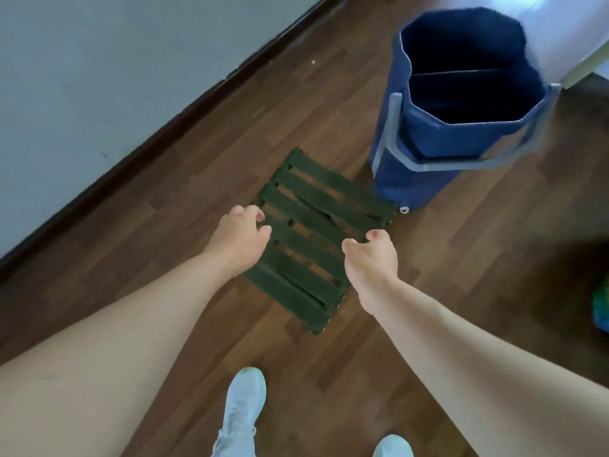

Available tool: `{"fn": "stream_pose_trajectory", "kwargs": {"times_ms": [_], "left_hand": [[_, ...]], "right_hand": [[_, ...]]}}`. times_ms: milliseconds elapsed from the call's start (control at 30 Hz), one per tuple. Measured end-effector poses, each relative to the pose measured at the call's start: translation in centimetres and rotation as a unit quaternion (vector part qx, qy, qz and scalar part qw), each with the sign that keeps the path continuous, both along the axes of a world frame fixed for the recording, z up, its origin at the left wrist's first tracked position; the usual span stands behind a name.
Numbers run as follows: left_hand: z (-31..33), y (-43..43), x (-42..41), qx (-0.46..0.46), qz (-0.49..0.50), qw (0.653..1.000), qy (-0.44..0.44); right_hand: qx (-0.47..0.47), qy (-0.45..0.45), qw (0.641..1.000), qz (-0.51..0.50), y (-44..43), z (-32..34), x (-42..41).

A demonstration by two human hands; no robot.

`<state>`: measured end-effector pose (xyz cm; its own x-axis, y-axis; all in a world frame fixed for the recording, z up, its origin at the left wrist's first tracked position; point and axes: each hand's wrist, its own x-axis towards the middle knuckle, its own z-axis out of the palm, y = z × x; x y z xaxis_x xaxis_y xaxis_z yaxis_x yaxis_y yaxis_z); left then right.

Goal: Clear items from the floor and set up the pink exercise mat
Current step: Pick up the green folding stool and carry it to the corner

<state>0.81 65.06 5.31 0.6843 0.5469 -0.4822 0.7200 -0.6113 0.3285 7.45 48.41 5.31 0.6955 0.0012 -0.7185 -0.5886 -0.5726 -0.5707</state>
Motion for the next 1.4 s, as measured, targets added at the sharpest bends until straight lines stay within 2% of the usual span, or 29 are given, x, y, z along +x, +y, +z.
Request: {"fn": "stream_pose_trajectory", "kwargs": {"times_ms": [200, 367, 467, 600, 700, 867, 1100, 1267, 1400], "left_hand": [[-9.1, 4.0, 1.4, 0.057, -0.022, 0.998, -0.003], [-12.5, 6.7, 3.4, -0.075, 0.047, 0.996, -0.001], [-11.9, 7.2, 4.8, -0.091, 0.087, 0.992, -0.006], [-9.3, 6.3, 5.8, -0.153, 0.063, 0.986, -0.007], [-5.8, 5.1, 6.2, -0.185, 0.028, 0.982, -0.023], [3.0, 4.7, 5.9, -0.181, 0.004, 0.983, -0.017], [20.0, 4.8, 4.3, -0.122, -0.029, 0.992, -0.004], [32.6, 2.0, 3.1, -0.135, -0.074, 0.986, -0.061], [39.5, -1.4, 2.2, -0.127, -0.127, 0.979, -0.101]], "right_hand": [[-0.064, 0.026, 0.996, -0.051, 1.1, -9.5, 0.0], [0.005, 0.073, 0.989, -0.130, 1.6, -12.1, 0.7], [0.016, 0.086, 0.981, -0.175, 1.8, -11.8, 1.5], [0.016, 0.079, 0.979, -0.186, 2.4, -8.8, 2.5], [0.012, 0.060, 0.979, -0.195, 2.8, -5.1, 3.2], [0.011, 0.035, 0.980, -0.198, 2.5, 3.2, 3.2], [0.058, -0.014, 0.978, -0.199, 0.9, 19.2, 2.2], [0.055, -0.053, 0.973, -0.219, -0.5, 30.6, 1.0], [0.049, -0.077, 0.966, -0.243, -3.0, 37.2, -0.2]]}}
